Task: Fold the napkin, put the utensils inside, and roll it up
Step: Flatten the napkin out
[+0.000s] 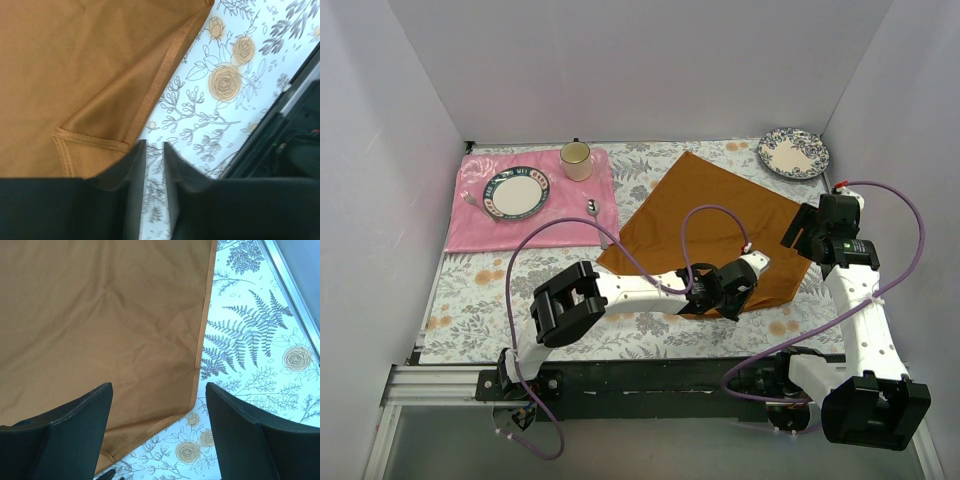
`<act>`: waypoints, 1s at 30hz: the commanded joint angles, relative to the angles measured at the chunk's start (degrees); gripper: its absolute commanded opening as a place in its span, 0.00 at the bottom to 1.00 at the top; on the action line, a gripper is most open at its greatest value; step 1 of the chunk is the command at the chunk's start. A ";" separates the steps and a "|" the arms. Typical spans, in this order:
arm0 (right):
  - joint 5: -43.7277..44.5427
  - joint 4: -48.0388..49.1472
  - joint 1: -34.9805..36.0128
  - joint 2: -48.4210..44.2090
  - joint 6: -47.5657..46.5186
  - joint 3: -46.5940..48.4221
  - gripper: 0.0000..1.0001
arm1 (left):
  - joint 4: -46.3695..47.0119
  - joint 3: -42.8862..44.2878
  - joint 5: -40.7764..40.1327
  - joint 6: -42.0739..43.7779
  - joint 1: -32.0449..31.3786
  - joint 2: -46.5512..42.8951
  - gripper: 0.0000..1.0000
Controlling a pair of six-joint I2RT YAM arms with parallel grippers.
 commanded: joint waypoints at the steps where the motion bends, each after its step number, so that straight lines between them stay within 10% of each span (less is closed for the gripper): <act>1: -0.04 -0.10 -0.60 -0.32 -0.87 2.60 0.83 | -3.52 1.98 1.38 -3.43 1.73 -5.37 0.26; 30: -1.80 0.42 -1.48 -0.50 -2.01 2.25 0.83 | 4.92 -8.40 19.41 -19.62 11.58 -3.36 0.38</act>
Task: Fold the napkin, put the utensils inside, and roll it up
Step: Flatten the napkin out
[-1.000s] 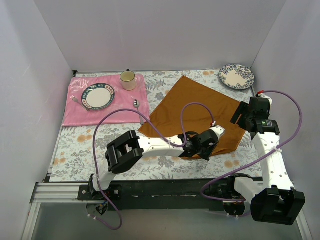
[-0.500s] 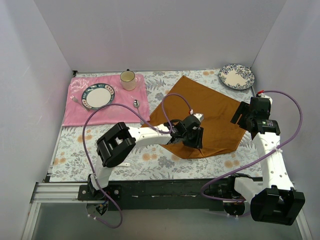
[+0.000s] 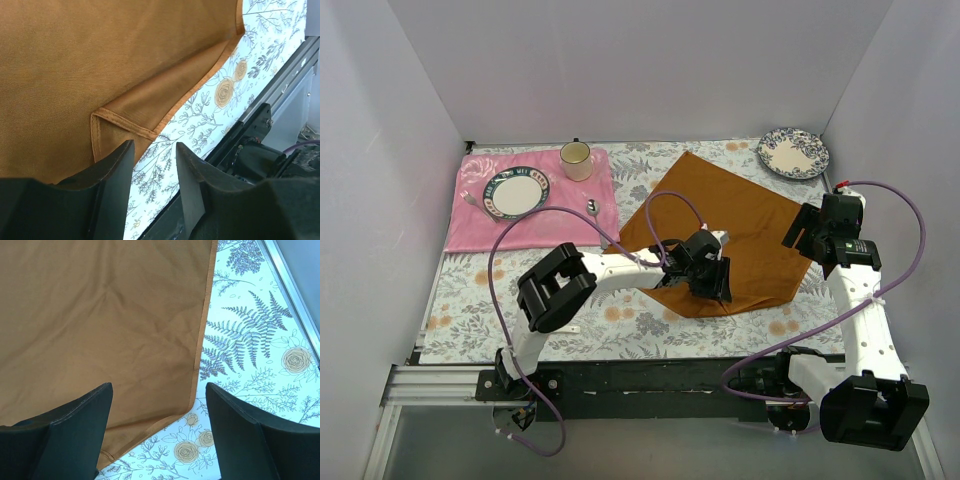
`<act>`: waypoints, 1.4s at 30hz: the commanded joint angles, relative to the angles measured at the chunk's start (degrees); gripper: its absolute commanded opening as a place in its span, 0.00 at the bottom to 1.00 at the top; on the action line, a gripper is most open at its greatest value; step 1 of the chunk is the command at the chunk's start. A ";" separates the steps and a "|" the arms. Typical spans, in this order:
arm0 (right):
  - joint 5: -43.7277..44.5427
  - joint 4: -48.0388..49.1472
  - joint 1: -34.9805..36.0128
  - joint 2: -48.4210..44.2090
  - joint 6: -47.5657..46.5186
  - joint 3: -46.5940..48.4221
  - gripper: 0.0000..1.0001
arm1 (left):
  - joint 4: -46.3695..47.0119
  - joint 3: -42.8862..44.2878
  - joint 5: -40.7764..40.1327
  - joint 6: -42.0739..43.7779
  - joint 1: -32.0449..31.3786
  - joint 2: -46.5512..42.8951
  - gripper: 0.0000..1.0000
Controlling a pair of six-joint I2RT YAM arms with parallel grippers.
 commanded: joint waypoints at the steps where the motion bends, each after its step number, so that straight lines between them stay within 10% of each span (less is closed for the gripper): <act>1: -0.43 0.69 -0.28 -0.61 -0.83 1.96 0.83 | 0.05 -0.03 0.32 -0.71 0.04 -0.32 0.39; 19: -1.66 1.39 -0.46 -0.69 -0.92 1.35 0.83 | 1.27 3.14 2.08 -1.50 0.83 4.96 0.42; 42: -2.19 0.95 -0.54 -0.52 -1.80 2.84 0.83 | -0.74 9.64 2.25 -1.68 0.83 9.44 0.23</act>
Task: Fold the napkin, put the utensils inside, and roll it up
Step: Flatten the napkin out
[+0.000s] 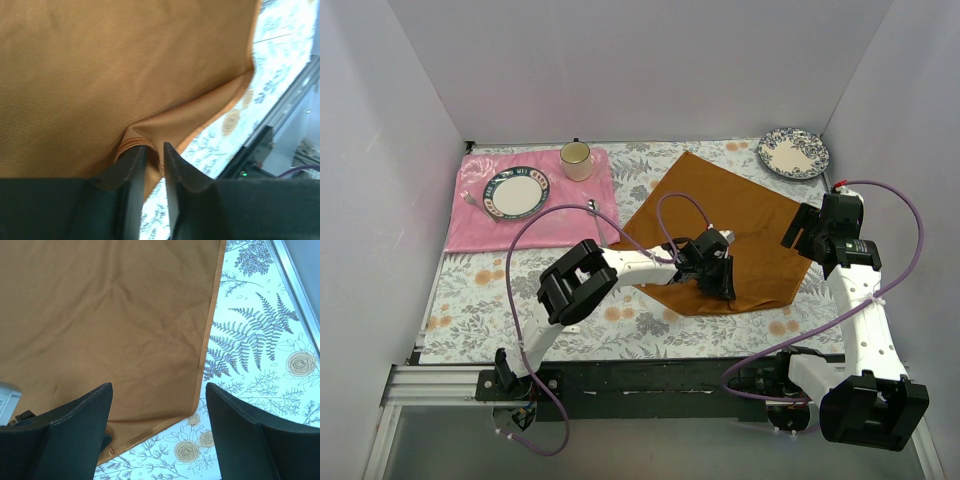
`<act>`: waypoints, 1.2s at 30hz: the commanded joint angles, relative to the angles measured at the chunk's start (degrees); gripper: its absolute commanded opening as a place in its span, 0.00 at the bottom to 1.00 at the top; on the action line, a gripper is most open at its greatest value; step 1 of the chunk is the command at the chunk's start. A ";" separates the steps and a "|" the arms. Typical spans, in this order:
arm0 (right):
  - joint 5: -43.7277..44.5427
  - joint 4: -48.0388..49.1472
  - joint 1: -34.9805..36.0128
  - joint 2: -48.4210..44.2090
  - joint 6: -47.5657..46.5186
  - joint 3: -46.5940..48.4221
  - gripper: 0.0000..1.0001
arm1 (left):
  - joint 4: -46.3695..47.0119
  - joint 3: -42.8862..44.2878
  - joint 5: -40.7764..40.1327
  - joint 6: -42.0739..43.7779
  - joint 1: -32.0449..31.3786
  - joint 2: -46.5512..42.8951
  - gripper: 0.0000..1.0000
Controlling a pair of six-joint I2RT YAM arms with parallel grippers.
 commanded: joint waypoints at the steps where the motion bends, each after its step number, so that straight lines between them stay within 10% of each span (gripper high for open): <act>1: -0.17 0.50 -0.41 -0.34 -0.71 2.93 0.83 | -2.23 2.30 0.79 0.14 0.26 0.65 0.24; 16: 2.02 0.23 -0.50 -0.17 -1.32 4.42 0.83 | 1.53 -2.96 10.08 -5.12 -1.06 -7.07 0.01; 30: 3.26 0.14 -0.76 0.45 -1.76 5.48 0.83 | 8.14 -15.18 14.24 -12.69 -7.91 -14.62 0.18; 36: 0.19 1.72 -0.76 0.89 -1.59 2.67 0.83 | 7.52 -13.95 19.08 -9.72 -7.82 -19.29 0.42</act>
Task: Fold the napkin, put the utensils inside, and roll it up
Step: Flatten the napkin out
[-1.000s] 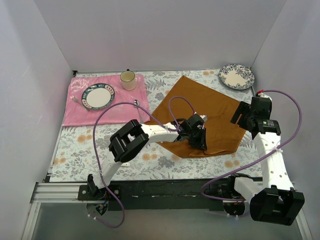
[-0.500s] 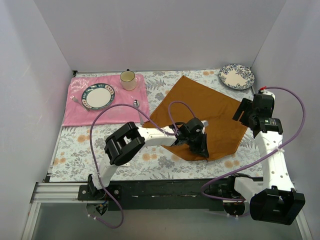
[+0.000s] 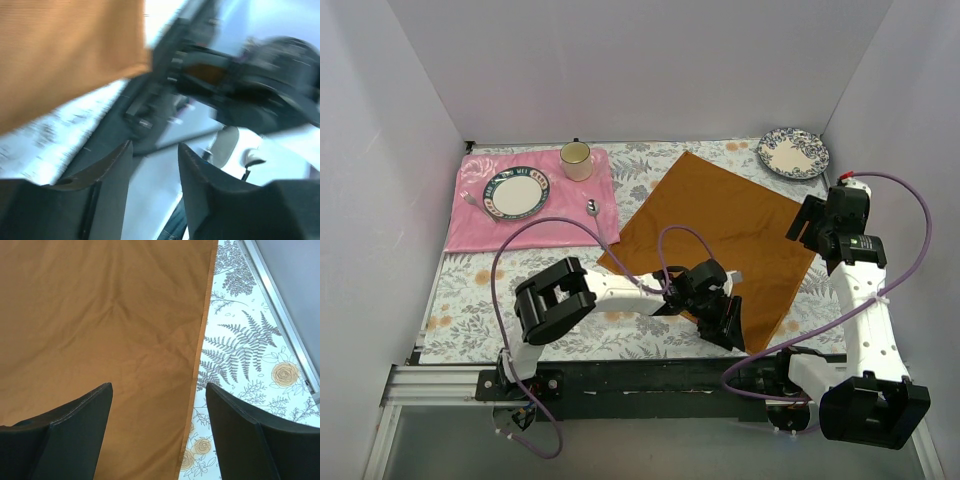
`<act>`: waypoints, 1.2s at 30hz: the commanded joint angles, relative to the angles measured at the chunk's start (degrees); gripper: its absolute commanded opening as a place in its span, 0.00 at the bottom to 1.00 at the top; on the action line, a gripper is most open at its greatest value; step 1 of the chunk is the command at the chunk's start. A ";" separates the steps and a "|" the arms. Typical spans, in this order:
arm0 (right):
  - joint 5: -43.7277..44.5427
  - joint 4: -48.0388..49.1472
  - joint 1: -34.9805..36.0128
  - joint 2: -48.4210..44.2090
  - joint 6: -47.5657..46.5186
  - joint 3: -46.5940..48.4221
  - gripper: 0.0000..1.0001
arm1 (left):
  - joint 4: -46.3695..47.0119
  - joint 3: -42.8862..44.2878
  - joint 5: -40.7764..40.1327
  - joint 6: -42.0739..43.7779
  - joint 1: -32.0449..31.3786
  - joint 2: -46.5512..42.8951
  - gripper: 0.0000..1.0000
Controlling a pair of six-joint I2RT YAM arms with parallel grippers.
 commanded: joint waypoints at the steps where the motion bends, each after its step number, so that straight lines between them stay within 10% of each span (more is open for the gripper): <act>1: -2.84 2.40 -0.39 0.54 -0.25 -1.88 0.83 | 0.97 -0.40 0.12 2.92 0.50 -12.44 0.45; 9: -11.18 6.79 -0.39 4.31 2.55 -7.86 0.80 | -6.85 -3.68 -15.19 13.64 11.13 -18.54 0.41; 18: -8.66 13.74 1.45 14.15 6.60 -12.35 0.76 | -18.73 11.18 -35.14 22.35 16.06 -4.49 0.46; 36: 2.43 16.82 2.24 23.65 4.76 -13.31 0.77 | -13.63 -0.24 -30.25 20.78 16.68 -5.27 0.48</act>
